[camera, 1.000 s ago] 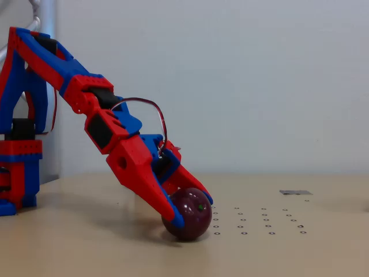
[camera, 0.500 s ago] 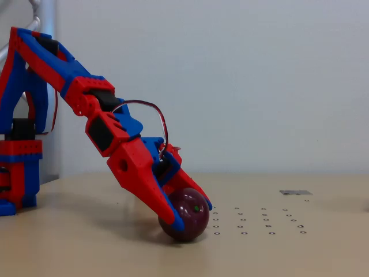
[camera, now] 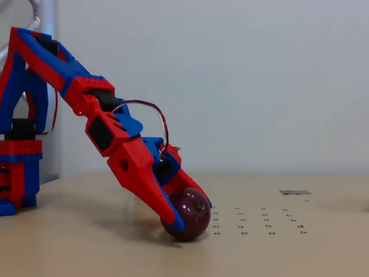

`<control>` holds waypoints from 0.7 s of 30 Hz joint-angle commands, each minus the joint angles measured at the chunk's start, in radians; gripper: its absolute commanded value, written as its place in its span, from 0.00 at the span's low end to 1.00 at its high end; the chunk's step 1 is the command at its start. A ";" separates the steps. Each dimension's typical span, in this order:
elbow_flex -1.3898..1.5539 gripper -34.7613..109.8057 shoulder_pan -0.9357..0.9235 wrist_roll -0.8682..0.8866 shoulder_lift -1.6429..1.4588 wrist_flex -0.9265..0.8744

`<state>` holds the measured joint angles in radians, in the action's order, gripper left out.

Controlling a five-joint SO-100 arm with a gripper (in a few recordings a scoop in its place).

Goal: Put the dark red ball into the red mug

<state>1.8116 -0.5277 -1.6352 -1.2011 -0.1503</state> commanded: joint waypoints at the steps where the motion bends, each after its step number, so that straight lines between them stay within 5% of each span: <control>1: -0.041 0.52 -0.023 -0.014 -0.035 0.029; 21: 0.018 0.52 -0.066 -0.006 -0.038 0.029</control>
<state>1.8530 -0.5722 -1.6352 -1.1965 -0.1503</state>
